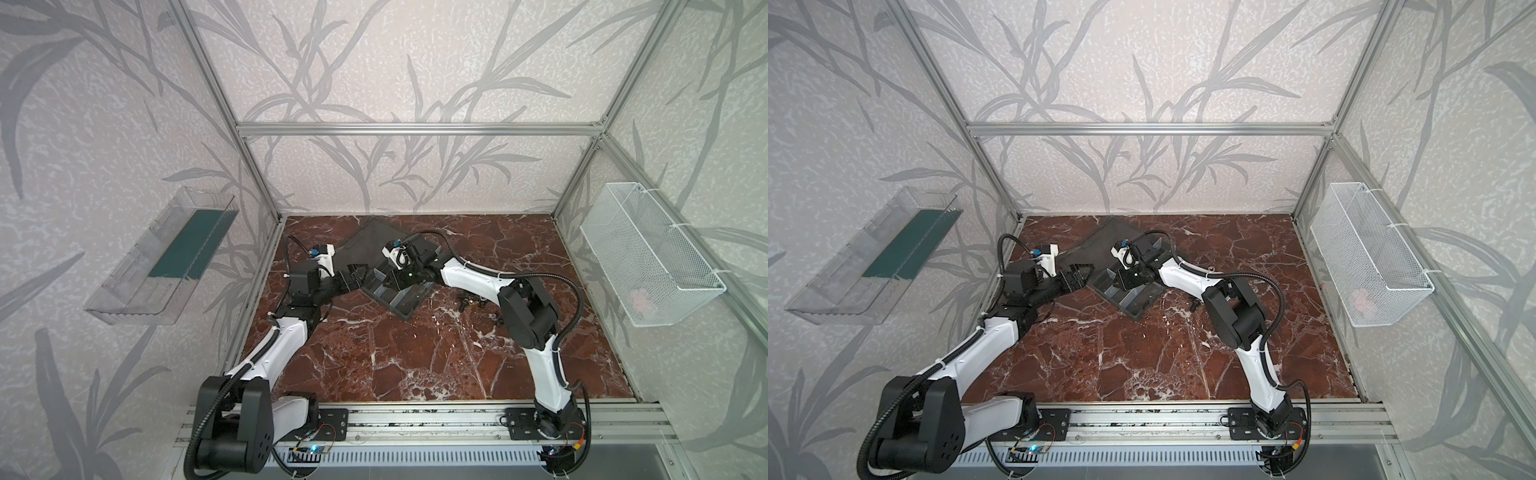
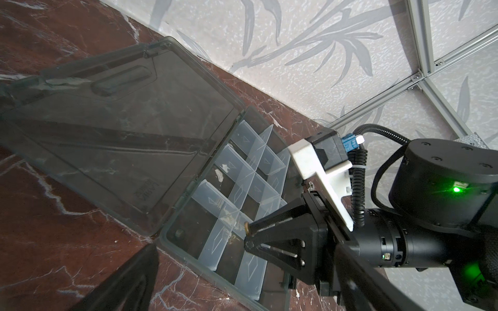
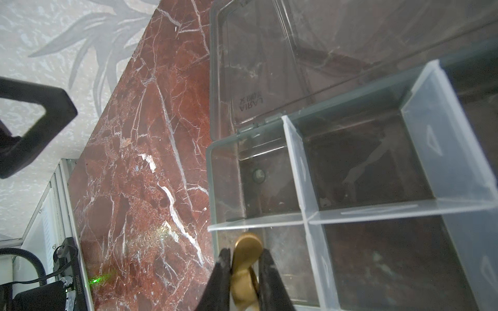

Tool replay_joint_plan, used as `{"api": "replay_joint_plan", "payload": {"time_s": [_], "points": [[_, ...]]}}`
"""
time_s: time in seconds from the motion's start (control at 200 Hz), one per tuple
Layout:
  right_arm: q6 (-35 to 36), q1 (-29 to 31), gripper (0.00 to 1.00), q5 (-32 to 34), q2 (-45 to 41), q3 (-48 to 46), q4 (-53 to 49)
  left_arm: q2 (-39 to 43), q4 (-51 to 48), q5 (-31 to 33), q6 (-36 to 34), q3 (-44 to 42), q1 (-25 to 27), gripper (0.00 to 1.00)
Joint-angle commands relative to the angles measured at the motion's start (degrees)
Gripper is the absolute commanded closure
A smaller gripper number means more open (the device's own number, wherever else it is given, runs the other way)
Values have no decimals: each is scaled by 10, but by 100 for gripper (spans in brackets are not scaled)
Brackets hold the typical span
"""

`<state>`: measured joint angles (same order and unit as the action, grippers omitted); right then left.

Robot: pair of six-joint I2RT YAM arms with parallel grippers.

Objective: Sort the screws and nuts into containers
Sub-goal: 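Carry the brass wing nut with the right gripper over an organizer compartment, then open the right gripper to drop the wing nut into the compartment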

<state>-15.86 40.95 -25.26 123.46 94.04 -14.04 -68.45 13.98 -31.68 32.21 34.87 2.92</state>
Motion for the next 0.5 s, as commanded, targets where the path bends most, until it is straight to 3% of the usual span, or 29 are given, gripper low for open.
{"api": "replay_joint_plan", "payload": {"time_s": [0.0, 0.215, 0.495], "points": [[12, 3, 100, 7, 2, 18, -13, -2, 18, -11, 7, 1, -3, 0], [24, 4, 98, 13, -9, 9, -24, -4, 18, -11, 7, 1, -4, 1], [30, 4, 72, 12, -10, 10, -32, -1, 12, -9, 9, -1, -5, 1]]}}
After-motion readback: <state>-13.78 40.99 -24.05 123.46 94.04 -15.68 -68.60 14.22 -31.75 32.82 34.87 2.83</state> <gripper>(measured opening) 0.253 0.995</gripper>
